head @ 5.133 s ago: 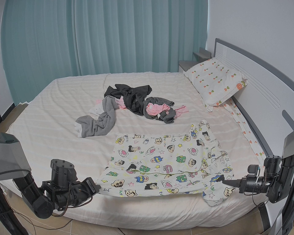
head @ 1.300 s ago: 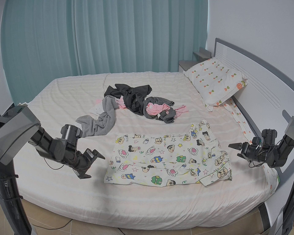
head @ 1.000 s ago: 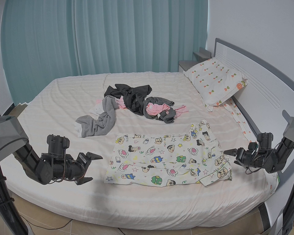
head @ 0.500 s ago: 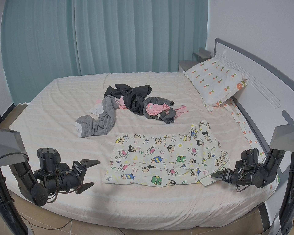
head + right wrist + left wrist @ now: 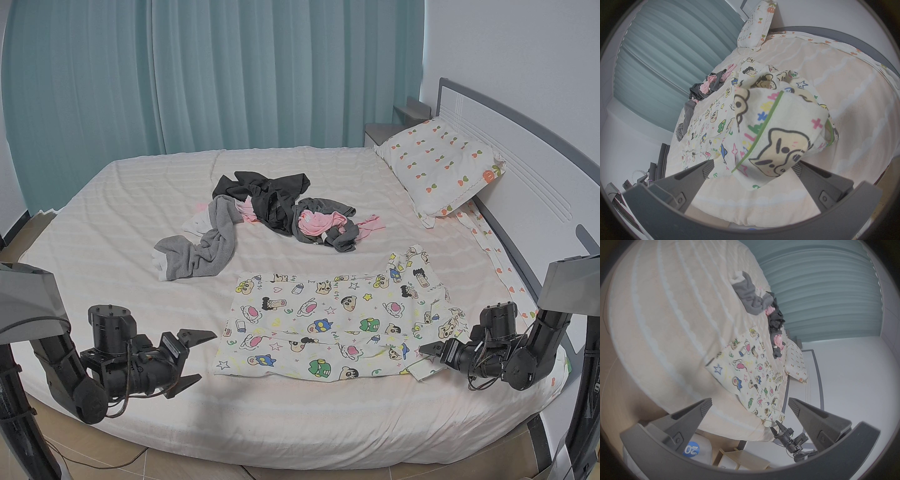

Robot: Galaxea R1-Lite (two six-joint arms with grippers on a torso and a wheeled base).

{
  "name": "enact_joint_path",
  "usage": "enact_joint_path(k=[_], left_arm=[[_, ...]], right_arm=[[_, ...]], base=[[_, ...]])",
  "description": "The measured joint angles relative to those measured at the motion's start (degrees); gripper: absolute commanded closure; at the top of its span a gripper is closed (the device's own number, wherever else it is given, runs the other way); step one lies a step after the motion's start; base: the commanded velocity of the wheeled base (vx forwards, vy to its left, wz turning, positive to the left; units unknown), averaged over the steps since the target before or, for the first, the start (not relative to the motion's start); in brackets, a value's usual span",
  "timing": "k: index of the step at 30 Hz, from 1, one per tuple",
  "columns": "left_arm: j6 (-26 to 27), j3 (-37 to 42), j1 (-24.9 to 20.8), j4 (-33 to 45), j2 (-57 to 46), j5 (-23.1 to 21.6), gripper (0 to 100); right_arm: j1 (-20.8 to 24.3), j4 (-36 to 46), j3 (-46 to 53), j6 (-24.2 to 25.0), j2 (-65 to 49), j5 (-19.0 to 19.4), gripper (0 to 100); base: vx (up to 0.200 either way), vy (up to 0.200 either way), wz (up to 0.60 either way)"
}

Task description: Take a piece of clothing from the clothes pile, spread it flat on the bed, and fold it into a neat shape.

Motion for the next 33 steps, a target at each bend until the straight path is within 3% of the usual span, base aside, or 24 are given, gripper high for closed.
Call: enact_joint_path(k=[7, 12, 13, 33], left_arm=[[0.6, -5.4, -9.2, -7.3, 5.8, 5.5, 0], [4.9, -5.8, -12.7, -12.0, 9.7, 7.7, 0], [5.2, -5.4, -12.9, -12.4, 10.2, 7.9, 0], [5.5, -4.2, -13.9, -12.8, 13.0, 9.8, 0]], right_arm=[[0.7, -0.6, -0.1, -0.1, 1.2, -2.2, 0], [1.0, -1.0, -1.0, 0.0, 1.9, -3.2, 0], [1.0, -1.0, -1.4, 0.0, 2.1, -3.4, 100], [1.5, -1.1, 1.3, 0.1, -2.7, -3.6, 100]], base=[[0.000, 0.000, 0.00], [0.000, 0.000, 0.00], [0.000, 0.000, 0.00], [0.000, 0.000, 0.00]])
